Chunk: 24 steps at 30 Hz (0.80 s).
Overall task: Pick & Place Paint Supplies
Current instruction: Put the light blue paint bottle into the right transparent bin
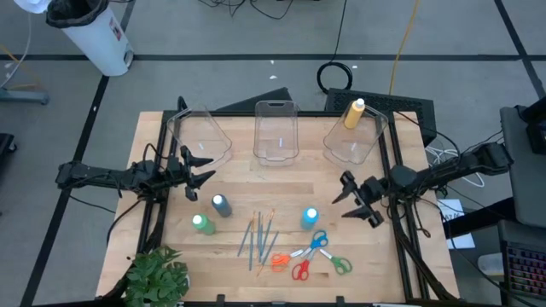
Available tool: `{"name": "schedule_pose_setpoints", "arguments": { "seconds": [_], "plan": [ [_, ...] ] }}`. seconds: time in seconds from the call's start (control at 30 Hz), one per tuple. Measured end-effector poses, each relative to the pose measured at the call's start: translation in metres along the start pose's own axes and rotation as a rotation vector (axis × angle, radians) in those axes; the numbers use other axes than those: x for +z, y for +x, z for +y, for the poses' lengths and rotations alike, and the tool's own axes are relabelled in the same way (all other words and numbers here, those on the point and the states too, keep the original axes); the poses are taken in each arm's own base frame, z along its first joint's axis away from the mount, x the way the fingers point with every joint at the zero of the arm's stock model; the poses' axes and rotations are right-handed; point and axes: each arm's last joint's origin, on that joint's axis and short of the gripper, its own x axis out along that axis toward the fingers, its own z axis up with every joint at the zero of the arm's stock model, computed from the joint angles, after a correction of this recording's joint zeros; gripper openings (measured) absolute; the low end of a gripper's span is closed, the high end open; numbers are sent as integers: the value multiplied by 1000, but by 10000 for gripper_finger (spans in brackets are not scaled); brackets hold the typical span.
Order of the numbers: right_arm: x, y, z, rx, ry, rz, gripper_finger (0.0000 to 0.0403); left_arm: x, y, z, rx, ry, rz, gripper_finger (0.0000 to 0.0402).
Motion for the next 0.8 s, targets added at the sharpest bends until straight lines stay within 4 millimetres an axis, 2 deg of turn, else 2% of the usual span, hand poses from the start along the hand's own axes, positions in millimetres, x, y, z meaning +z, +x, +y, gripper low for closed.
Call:
{"name": "schedule_pose_setpoints", "arguments": {
  "seconds": [0.17,0.4,0.5,0.6,0.8],
  "plan": [
    [-1,7,-5,-189,21,16,215,0,0,0,0,0,0,207],
    [6,58,1,-219,-65,350,215,0,0,0,0,0,0,207],
    [1,75,4,-263,-125,444,215,0,0,0,0,0,0,207],
    [-10,83,4,-286,-147,483,215,0,0,0,0,0,0,207],
    [-22,86,-1,-306,-137,537,215,0,0,0,0,0,0,207]
  ]
}}
